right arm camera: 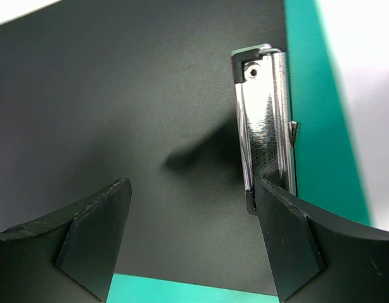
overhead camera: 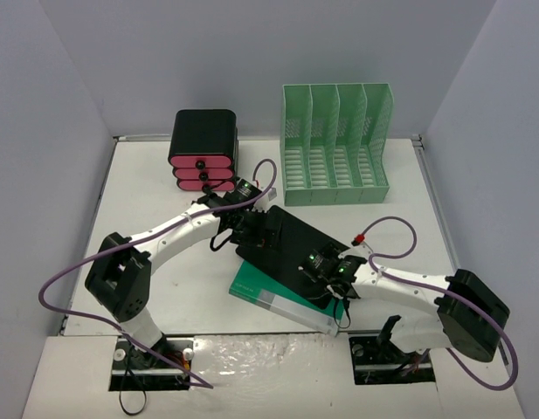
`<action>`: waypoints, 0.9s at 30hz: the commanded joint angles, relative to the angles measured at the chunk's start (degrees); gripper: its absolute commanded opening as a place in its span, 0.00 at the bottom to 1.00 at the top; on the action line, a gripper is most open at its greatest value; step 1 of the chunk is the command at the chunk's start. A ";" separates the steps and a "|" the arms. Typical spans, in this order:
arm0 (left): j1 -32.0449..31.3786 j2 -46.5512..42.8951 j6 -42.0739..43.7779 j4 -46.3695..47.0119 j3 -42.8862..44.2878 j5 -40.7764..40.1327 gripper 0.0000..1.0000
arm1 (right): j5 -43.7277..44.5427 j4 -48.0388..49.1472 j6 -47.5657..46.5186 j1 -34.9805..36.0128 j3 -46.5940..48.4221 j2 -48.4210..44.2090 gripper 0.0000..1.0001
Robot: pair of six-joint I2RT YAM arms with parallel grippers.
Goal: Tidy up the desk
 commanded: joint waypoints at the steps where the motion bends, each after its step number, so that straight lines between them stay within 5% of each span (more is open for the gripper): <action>1: 0.72 -1.90 1.52 -0.72 3.10 -1.27 0.97 | -0.93 1.92 -3.07 0.51 1.61 1.76 0.76; 15: 3.35 -1.72 3.12 -6.17 3.20 -17.75 0.97 | 2.66 -5.00 -5.18 2.00 7.83 -2.37 0.76; 27: 7.50 -8.48 -2.82 -2.09 -8.00 -14.72 0.97 | 2.30 -6.17 -5.70 2.28 7.76 -2.98 0.76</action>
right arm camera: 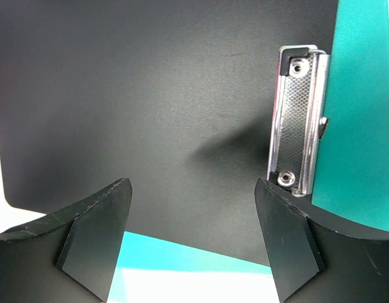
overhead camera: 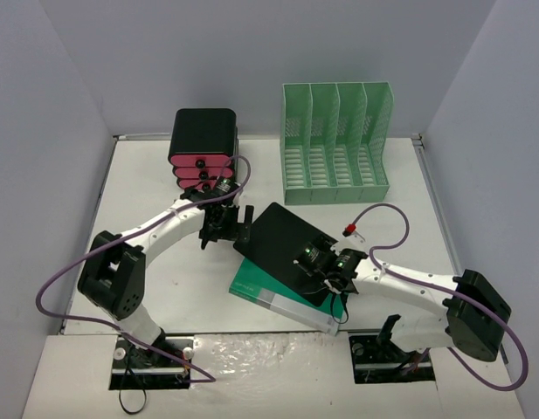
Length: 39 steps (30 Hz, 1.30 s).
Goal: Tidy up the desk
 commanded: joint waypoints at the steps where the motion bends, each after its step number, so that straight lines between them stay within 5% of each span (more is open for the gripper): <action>1: -0.41 -7.11 -4.26 2.99 -3.66 1.63 0.97 | 3.14 -2.46 -0.03 0.49 1.21 -1.84 0.76; 16: -0.36 -4.47 -1.89 4.42 -2.91 4.24 0.97 | 2.69 -10.07 10.00 3.09 -2.16 -5.22 0.77; 24: 0.84 -2.80 -3.42 13.51 -5.87 8.76 0.95 | 3.91 -10.07 10.34 4.20 -2.01 -5.31 0.77; 39: 0.52 1.54 -1.12 13.71 3.00 19.63 0.89 | 3.12 -10.07 12.46 5.46 -3.85 -4.84 0.78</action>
